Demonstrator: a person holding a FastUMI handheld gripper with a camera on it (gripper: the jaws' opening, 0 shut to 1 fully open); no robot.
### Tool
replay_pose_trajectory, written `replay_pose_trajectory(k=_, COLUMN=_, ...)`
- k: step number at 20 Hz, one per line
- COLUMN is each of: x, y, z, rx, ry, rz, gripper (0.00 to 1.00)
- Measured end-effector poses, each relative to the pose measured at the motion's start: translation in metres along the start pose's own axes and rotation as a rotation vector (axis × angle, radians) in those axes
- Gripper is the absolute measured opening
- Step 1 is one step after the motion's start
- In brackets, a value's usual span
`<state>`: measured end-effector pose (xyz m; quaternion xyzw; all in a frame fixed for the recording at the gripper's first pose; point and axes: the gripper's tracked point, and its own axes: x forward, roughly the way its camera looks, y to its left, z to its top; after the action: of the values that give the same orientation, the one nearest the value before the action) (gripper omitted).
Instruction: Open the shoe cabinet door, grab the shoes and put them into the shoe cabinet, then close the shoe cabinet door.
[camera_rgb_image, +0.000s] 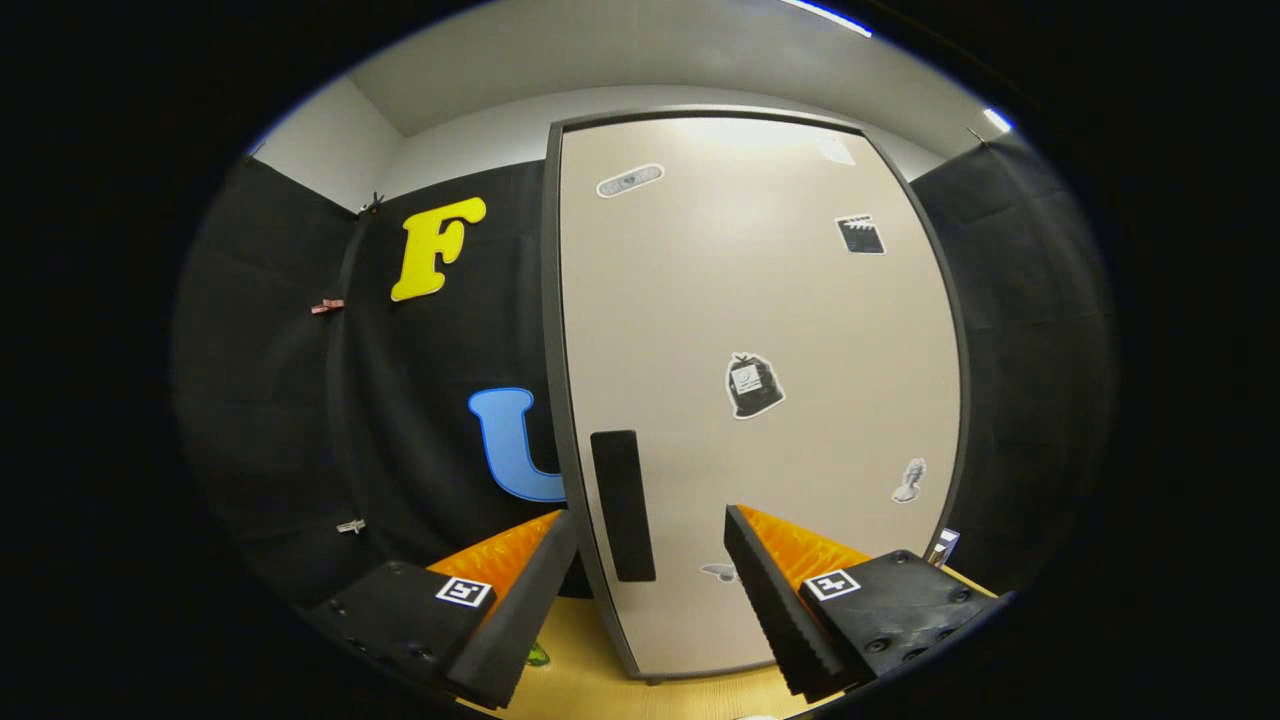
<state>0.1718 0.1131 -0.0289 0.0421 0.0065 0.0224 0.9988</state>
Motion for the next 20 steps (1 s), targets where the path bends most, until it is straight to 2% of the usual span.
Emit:
replay_pose_trajectory(k=6, x=0.048, y=0.009, z=-0.017, rx=-0.016, ry=0.015, rz=-0.009, gripper=0.96)
replay_pose_trajectory(k=9, x=0.058, y=0.008, z=-0.020, rx=-0.021, ry=0.017, rz=-0.019, gripper=0.80)
replay_pose_trajectory(k=12, x=0.063, y=0.006, z=-0.022, rx=-0.029, ry=0.014, rz=-0.031, gripper=0.79)
replay_pose_trajectory(k=16, x=0.058, y=0.009, z=-0.019, rx=-0.047, ry=0.006, rz=-0.041, gripper=0.47)
replay_pose_trajectory(k=18, x=0.059, y=0.007, z=-0.025, rx=-0.059, ry=0.015, rz=-0.042, gripper=0.47)
replay_pose_trajectory(k=19, x=0.059, y=0.008, z=-0.022, rx=-0.067, ry=0.021, rz=-0.046, gripper=0.37)
replay_pose_trajectory(k=20, x=0.058, y=0.008, z=-0.022, rx=-0.070, ry=0.022, rz=-0.047, gripper=0.36)
